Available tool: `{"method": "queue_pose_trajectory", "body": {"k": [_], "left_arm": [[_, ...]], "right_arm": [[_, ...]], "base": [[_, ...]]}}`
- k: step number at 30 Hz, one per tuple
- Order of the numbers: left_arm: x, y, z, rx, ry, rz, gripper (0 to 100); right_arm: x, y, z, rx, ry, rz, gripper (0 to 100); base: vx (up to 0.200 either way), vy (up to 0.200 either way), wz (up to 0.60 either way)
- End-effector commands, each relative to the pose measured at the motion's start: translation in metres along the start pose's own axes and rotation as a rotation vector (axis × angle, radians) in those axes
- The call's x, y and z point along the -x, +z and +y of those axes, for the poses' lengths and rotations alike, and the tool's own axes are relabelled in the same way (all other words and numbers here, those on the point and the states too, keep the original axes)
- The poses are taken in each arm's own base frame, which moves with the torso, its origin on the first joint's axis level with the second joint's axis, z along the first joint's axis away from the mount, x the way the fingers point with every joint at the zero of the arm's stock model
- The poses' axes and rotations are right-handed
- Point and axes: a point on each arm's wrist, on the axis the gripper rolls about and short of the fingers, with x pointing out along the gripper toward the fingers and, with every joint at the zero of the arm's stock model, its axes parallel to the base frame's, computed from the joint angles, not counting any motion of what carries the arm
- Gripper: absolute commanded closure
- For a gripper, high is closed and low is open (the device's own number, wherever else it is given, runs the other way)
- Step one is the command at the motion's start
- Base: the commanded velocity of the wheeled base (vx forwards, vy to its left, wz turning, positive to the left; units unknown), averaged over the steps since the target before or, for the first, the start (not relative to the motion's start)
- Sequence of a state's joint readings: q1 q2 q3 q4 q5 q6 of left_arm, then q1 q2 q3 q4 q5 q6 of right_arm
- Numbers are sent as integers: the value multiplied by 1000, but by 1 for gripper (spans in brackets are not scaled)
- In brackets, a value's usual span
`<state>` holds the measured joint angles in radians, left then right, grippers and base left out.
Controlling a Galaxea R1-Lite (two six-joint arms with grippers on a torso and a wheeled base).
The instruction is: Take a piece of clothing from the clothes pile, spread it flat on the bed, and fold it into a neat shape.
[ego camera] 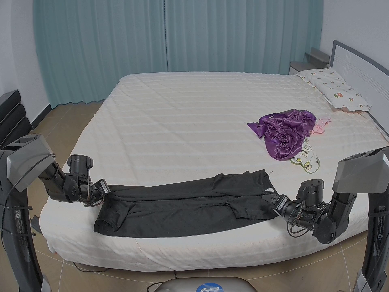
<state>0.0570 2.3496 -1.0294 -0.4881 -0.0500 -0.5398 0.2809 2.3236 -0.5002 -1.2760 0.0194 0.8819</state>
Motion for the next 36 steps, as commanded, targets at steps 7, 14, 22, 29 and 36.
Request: {"method": "queue_pose_trajectory", "body": {"k": [7,14,22,29,36], "left_arm": [[6,7,23,52,-5,21,0],[69,13,25,82,-112,9,0],[87,-29,22,45,-95,116,0],[88,-54,-2,10,-54,144,0],[82,-74,-9,87,-6,186,0]], "right_arm": [[-1,-2,-2,0,-6,7,0],[-1,-3,-2,1,-6,9,0],[-1,-3,-2,1,-8,10,0],[-1,-3,-2,1,-1,21,0],[-1,-3,-2,0,-1,21,0]], "base": [[0,0,0],[0,0,0],[0,0,0],[0,0,0],[0,0,0]]}}
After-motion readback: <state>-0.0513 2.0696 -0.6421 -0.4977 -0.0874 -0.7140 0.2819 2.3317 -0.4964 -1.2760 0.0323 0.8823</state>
